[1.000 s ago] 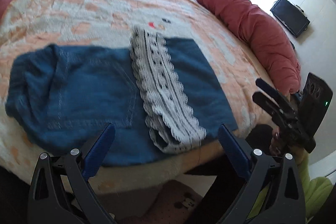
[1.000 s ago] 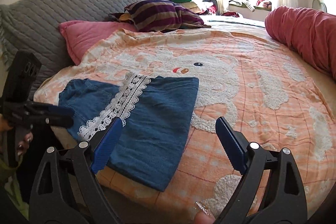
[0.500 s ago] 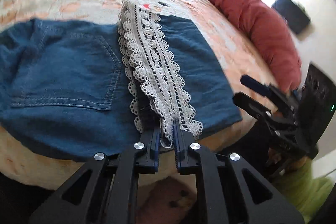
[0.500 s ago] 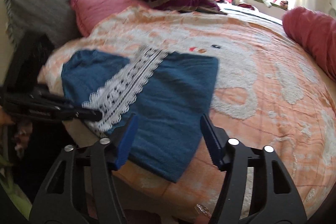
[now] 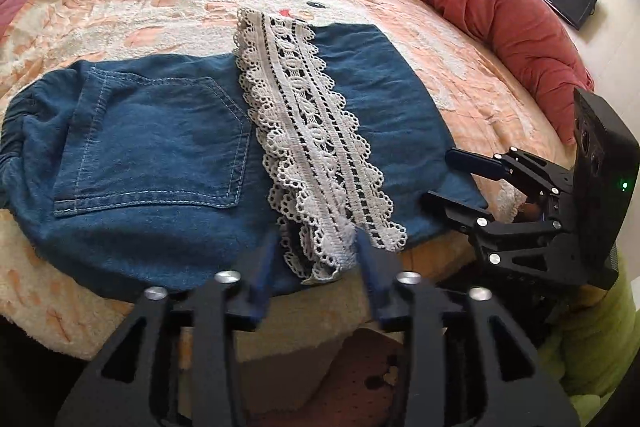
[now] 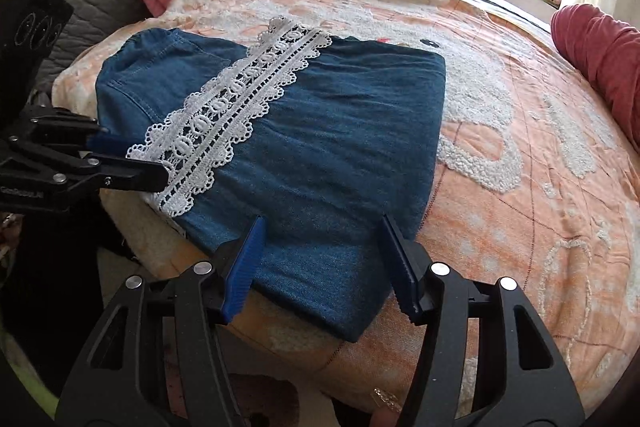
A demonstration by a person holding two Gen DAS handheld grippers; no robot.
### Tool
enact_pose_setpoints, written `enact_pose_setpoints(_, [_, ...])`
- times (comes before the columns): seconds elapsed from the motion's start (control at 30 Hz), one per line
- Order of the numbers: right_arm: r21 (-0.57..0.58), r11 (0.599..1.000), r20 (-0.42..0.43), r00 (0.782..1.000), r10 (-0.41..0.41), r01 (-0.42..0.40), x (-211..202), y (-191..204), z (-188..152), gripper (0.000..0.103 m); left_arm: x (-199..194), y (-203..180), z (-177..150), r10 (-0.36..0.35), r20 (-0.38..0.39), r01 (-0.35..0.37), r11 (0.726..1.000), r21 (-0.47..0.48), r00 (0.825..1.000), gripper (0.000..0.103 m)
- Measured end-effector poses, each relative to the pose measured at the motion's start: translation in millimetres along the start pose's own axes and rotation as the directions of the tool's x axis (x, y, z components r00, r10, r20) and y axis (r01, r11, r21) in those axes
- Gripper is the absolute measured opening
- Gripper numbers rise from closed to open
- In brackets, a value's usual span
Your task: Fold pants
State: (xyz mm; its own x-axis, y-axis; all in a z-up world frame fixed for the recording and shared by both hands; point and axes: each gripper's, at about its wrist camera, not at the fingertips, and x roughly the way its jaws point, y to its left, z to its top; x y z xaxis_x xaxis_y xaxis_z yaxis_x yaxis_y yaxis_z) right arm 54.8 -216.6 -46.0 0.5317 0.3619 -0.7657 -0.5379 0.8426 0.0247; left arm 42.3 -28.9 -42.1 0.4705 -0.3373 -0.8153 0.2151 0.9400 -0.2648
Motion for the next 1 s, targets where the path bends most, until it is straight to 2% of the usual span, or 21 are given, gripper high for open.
enact_pose_setpoints(0.07, [0.015,1.000,0.010,1.000,0.012,-0.012,-1.5,-2.4,0.5,0.052,-4.2,-0.5,-0.3,-0.003,0.009,0.003,1.000,0.003,1.000,0.062])
enact_pose_setpoints(0.2, [0.042,0.999,0.051,0.998,0.022,-0.024,-11.3,-8.1,0.6,0.053,-14.1,-2.4,-1.4,0.022,0.033,-0.022,1.000,0.019,0.999,0.073])
enact_pose_setpoints(0.37, [0.096,0.995,0.111,0.993,0.029,-0.040,-22.0,-18.3,2.0,0.065,-24.3,-1.3,2.7,0.080,0.057,-0.082,0.996,0.026,0.995,0.094])
enact_pose_setpoints(0.47, [0.125,0.991,0.138,0.990,0.022,-0.040,-25.7,-23.4,2.5,0.070,-28.5,-2.9,4.8,0.108,0.063,-0.110,0.994,0.029,0.992,0.098])
enact_pose_setpoints(0.53, [0.138,0.990,0.154,0.988,0.011,-0.032,-27.8,-25.9,3.3,0.079,-30.9,-3.7,6.3,0.134,0.065,-0.136,0.990,0.037,0.989,0.098])
enact_pose_setpoints(0.63, [0.152,0.988,0.178,0.984,0.007,-0.035,-31.8,-28.8,2.9,0.087,-35.6,-3.5,8.0,0.165,0.075,-0.168,0.985,0.039,0.983,0.098])
enact_pose_setpoints(0.8, [0.165,0.986,0.212,0.977,-0.012,-0.024,-36.7,-30.4,4.5,0.091,-41.5,-1.6,9.0,0.206,0.088,-0.210,0.977,0.039,0.975,0.098])
enact_pose_setpoints(1.0, [0.174,0.985,0.229,0.973,-0.024,-0.017,-43.9,-29.9,7.6,0.094,-47.8,4.9,9.0,0.225,0.098,-0.228,0.974,0.017,0.969,0.098])
